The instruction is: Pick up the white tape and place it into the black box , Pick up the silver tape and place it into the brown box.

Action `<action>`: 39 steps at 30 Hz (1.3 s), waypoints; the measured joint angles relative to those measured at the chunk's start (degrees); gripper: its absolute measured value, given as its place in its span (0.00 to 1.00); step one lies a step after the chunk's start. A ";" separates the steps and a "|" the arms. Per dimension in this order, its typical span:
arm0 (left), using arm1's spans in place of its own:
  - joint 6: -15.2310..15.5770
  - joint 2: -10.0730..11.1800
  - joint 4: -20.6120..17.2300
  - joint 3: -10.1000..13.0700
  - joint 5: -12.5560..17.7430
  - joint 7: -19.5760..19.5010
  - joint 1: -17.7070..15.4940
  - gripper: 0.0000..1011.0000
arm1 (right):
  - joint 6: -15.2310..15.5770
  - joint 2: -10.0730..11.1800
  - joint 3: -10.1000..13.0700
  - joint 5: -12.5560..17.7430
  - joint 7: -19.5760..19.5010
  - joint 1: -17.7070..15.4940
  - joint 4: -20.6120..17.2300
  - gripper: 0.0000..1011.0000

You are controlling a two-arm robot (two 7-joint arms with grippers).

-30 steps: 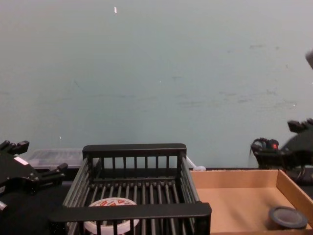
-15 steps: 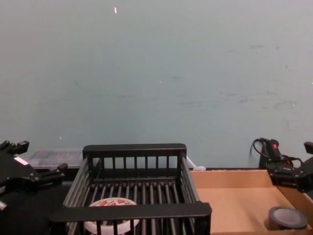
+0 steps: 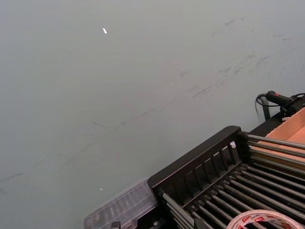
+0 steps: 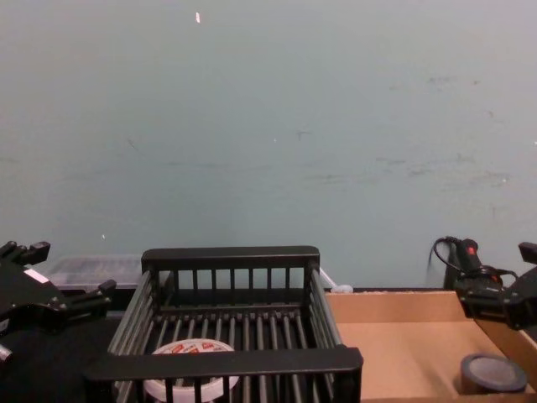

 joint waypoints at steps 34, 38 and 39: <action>0.00 0.00 0.00 0.00 0.00 0.00 0.00 0.99 | -0.07 0.05 -0.14 -0.09 0.00 0.10 0.00 0.99; 0.00 0.00 0.00 0.00 0.00 0.00 0.00 0.99 | -0.06 0.05 -0.14 -0.09 0.00 0.10 0.00 0.99; 0.00 0.00 0.00 0.00 0.00 0.00 0.00 0.99 | -0.06 0.05 -0.14 -0.09 0.00 0.10 0.00 0.99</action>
